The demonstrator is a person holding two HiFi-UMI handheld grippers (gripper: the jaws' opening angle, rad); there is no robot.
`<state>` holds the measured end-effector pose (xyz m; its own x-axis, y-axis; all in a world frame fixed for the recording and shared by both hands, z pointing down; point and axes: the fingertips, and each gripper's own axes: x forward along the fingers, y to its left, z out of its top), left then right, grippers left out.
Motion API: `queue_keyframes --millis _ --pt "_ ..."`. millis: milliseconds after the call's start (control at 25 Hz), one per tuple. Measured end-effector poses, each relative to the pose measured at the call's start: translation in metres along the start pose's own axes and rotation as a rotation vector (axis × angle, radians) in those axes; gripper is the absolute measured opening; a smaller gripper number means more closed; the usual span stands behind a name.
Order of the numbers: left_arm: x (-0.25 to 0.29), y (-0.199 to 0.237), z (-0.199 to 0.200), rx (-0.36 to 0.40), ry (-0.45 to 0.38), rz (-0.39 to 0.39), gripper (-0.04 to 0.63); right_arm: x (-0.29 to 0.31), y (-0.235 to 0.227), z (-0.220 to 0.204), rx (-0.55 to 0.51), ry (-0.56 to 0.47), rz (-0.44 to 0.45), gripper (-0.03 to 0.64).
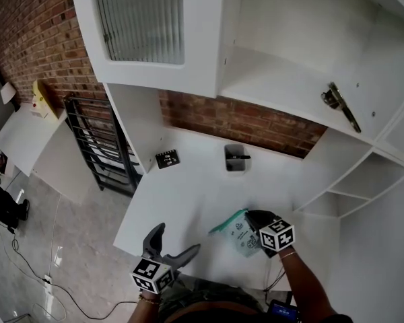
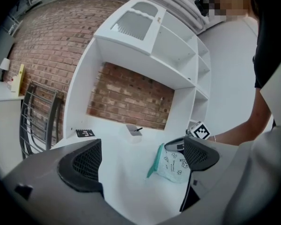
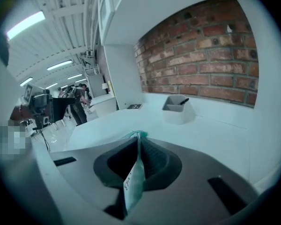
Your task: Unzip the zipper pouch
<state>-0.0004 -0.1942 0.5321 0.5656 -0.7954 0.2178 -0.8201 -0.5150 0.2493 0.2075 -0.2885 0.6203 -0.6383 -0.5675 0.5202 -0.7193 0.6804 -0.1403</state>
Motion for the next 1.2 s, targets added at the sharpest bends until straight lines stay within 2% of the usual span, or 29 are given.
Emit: queue_keyframes --millis 280,400,480,560,680,800,920,1000,1120,1200 --pt "0.011 -0.017 0.008 -0.118 -0.030 -0.077 0.526 -0.021 0.055 0.040 -0.101 -0.134 0.029 0.012" --pt "0.012 -0.026 0.018 -0.150 -0.054 -0.121 0.505 -0.029 0.081 0.058 -0.180 -0.176 0.057 0.012" --pt "0.012 -0.030 0.025 -0.170 -0.055 -0.148 0.478 -0.031 0.096 0.068 -0.250 -0.189 0.060 0.012" --pt "0.013 -0.033 0.030 -0.219 -0.048 -0.183 0.415 -0.034 0.108 0.076 -0.313 -0.201 0.055 0.012" --pt "0.014 -0.039 0.031 -0.343 -0.017 -0.248 0.334 -0.038 0.126 0.086 -0.397 -0.221 0.047 0.012" --pt "0.014 -0.042 0.031 -0.475 0.035 -0.289 0.220 -0.040 0.145 0.092 -0.476 -0.228 0.048 0.012" --pt "0.011 -0.047 0.035 -0.554 0.069 -0.338 0.185 -0.043 0.163 0.092 -0.541 -0.214 0.065 0.012" --pt "0.011 -0.050 0.034 -0.636 0.099 -0.378 0.167 -0.045 0.170 0.091 -0.574 -0.201 0.074 0.012" --pt "0.009 -0.051 0.028 -0.802 0.130 -0.430 0.150 -0.048 0.179 0.090 -0.632 -0.174 0.074 0.012" --pt "0.007 -0.055 0.030 -0.949 0.118 -0.473 0.146 -0.050 0.185 0.090 -0.669 -0.172 0.069 0.012"
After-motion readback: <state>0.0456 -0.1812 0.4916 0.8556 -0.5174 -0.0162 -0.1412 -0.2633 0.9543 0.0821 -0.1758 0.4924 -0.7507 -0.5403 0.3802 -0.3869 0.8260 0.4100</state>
